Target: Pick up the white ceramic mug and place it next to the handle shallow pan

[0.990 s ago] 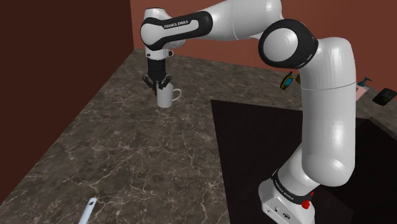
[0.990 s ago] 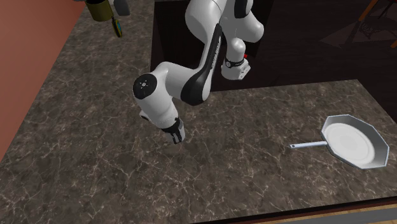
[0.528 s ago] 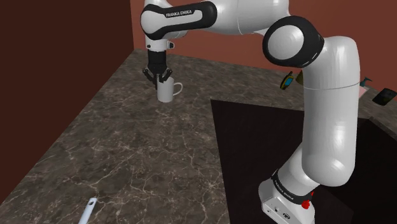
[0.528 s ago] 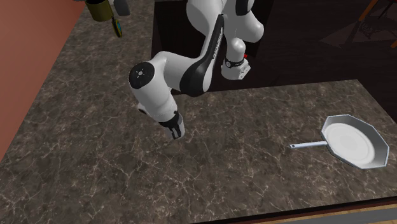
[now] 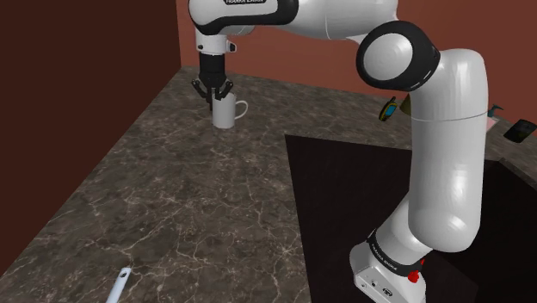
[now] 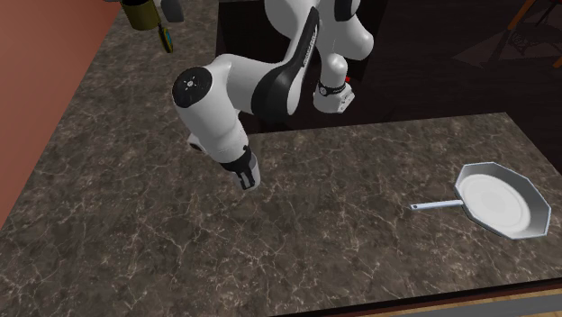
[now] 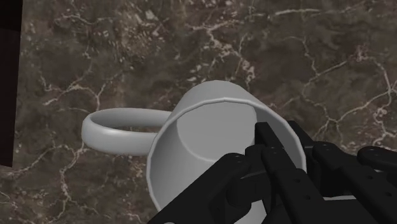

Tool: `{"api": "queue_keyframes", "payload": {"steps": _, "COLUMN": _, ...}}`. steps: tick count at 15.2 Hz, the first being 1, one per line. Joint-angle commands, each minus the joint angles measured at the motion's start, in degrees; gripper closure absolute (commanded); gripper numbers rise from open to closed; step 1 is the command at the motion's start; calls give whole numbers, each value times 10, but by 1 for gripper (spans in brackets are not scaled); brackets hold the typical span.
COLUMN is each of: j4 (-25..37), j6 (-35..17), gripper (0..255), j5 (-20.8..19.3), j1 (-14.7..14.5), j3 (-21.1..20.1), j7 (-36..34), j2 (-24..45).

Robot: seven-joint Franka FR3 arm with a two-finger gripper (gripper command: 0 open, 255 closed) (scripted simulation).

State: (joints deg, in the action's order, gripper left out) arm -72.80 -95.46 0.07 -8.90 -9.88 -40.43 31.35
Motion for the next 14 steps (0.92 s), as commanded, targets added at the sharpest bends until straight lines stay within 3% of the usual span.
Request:
{"api": "queue_keyframes", "payload": {"steps": 1, "j4": 15, "j6": 15, "gripper": 255, "j5": 0, "j1": -1, "j3": 0, "j7": -1, "j2": -1}}
{"api": "queue_keyframes", "payload": {"steps": 14, "j4": 145, "j6": 127, "gripper": 255, "j5": -2, "j1": -8, "j3": -1, "j7": -8, "j2": 17}}
